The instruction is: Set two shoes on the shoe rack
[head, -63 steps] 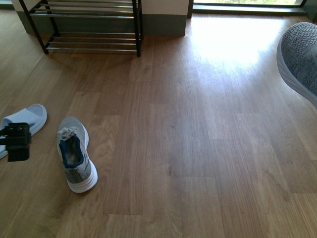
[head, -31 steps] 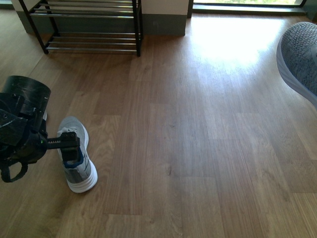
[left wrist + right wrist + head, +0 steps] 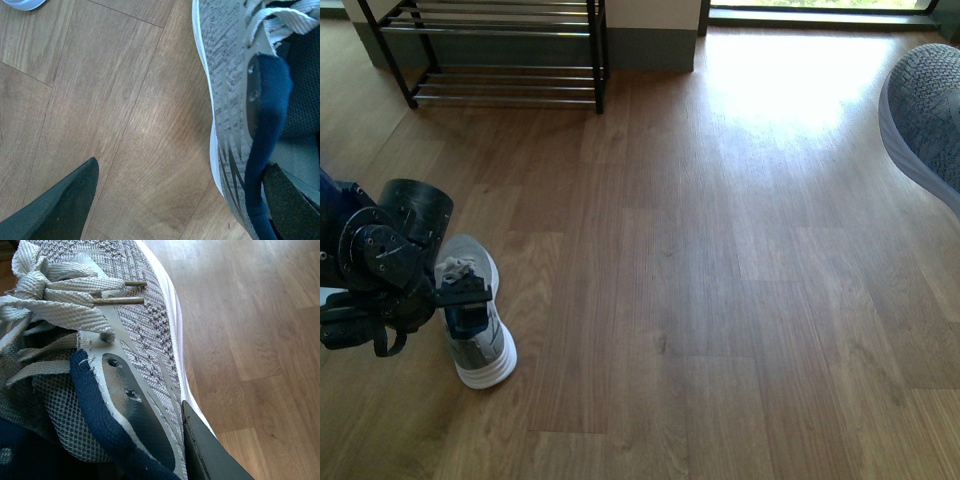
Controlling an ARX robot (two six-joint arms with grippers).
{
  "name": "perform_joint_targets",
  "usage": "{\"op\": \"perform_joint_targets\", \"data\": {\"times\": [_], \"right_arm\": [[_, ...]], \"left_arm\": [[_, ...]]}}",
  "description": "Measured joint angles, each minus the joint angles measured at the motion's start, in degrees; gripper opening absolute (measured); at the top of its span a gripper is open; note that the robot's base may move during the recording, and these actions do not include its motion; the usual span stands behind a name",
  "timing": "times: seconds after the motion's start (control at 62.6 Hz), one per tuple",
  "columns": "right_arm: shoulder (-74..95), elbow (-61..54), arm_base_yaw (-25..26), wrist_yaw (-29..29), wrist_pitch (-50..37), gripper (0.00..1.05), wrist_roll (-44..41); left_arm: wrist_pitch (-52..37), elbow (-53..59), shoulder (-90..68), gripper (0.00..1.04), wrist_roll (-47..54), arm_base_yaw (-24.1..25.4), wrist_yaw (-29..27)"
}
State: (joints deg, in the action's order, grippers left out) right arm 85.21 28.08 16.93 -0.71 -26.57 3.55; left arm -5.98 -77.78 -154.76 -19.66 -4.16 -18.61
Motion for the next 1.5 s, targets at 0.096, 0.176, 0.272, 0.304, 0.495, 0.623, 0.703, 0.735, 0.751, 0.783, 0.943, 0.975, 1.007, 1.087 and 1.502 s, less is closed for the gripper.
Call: {"op": "perform_joint_targets", "data": {"times": [0.096,0.176,0.272,0.304,0.495,0.623,0.703,0.735,0.751,0.783,0.943,0.975,1.007,1.087,1.502], "right_arm": [[0.0,0.0,0.0,0.0,0.0,0.01,0.0],[0.0,0.0,0.0,0.0,0.0,0.01,0.0],[0.0,0.0,0.0,0.0,0.0,0.01,0.0],[0.0,0.0,0.0,0.0,0.0,0.01,0.0],[0.0,0.0,0.0,0.0,0.0,0.01,0.0],[0.0,0.0,0.0,0.0,0.0,0.01,0.0],[0.0,0.0,0.0,0.0,0.0,0.01,0.0],[0.0,0.0,0.0,0.0,0.0,0.01,0.0],[0.0,0.0,0.0,0.0,0.0,0.01,0.0],[0.0,0.0,0.0,0.0,0.0,0.01,0.0],[0.0,0.0,0.0,0.0,0.0,0.01,0.0],[0.0,0.0,0.0,0.0,0.0,0.01,0.0],[0.0,0.0,0.0,0.0,0.0,0.01,0.0],[0.0,0.0,0.0,0.0,0.0,0.01,0.0],[0.0,0.0,0.0,0.0,0.0,0.01,0.0]], "left_arm": [[1.0,-1.9,-1.0,0.95,-0.7,0.1,0.0],[2.0,-3.9,-2.5,0.95,-1.6,0.0,-0.3],[2.6,-5.4,-3.8,0.95,-3.1,-0.2,1.2],[2.8,-5.8,-4.0,0.95,-3.5,-0.3,1.2],[4.9,-8.0,-5.9,0.95,-5.6,-0.5,1.1],[5.3,-8.5,-7.1,0.95,-6.4,-0.7,1.0],[5.7,-9.0,-7.4,0.95,-6.7,-0.7,1.1],[5.9,-9.1,-7.5,0.95,-6.8,-0.7,1.1],[6.0,-9.2,-7.5,0.95,-6.8,-0.7,1.2],[6.1,-9.4,-7.6,0.95,-6.8,-0.7,1.4],[6.5,-10.1,-8.1,0.93,-7.0,-0.8,2.1],[6.7,-10.2,-8.2,0.88,-7.1,-0.8,2.4],[6.8,-10.3,-8.3,0.85,-7.2,-0.8,2.6],[7.0,-10.6,-8.6,0.74,-7.3,-0.9,2.8],[7.9,-10.8,-9.2,0.12,-7.2,-1.5,4.0]]}}
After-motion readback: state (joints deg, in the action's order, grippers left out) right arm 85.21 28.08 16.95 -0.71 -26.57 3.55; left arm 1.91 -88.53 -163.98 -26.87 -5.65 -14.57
